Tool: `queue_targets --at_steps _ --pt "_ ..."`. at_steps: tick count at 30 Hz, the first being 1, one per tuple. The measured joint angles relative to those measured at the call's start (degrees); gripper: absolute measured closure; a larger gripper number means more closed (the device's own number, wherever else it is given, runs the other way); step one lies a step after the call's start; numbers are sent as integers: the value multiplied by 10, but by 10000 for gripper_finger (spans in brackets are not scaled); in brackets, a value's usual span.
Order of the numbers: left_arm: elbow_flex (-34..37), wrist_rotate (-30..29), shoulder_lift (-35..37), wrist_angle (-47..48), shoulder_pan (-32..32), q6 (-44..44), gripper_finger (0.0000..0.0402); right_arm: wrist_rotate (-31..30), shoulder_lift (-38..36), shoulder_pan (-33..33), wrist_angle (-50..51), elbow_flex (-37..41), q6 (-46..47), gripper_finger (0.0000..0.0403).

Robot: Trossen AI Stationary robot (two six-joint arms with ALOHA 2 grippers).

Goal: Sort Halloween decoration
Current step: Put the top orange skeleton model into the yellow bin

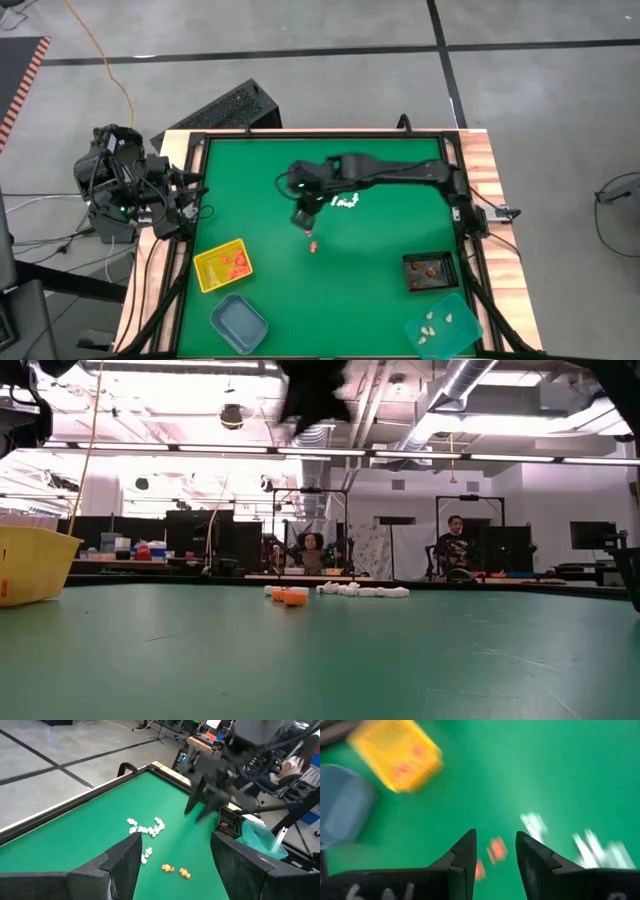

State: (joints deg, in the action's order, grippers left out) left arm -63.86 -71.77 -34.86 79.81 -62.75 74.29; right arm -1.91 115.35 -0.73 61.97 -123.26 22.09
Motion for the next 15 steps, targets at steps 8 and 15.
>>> queue_targets --at_steps 8,15 --pt "0 -1 0 0 0 22 176 -32 5 41 141 1 190 248" --pt "0 -3 0 0 0 60 176 -48 69 68 82 0 291 207"
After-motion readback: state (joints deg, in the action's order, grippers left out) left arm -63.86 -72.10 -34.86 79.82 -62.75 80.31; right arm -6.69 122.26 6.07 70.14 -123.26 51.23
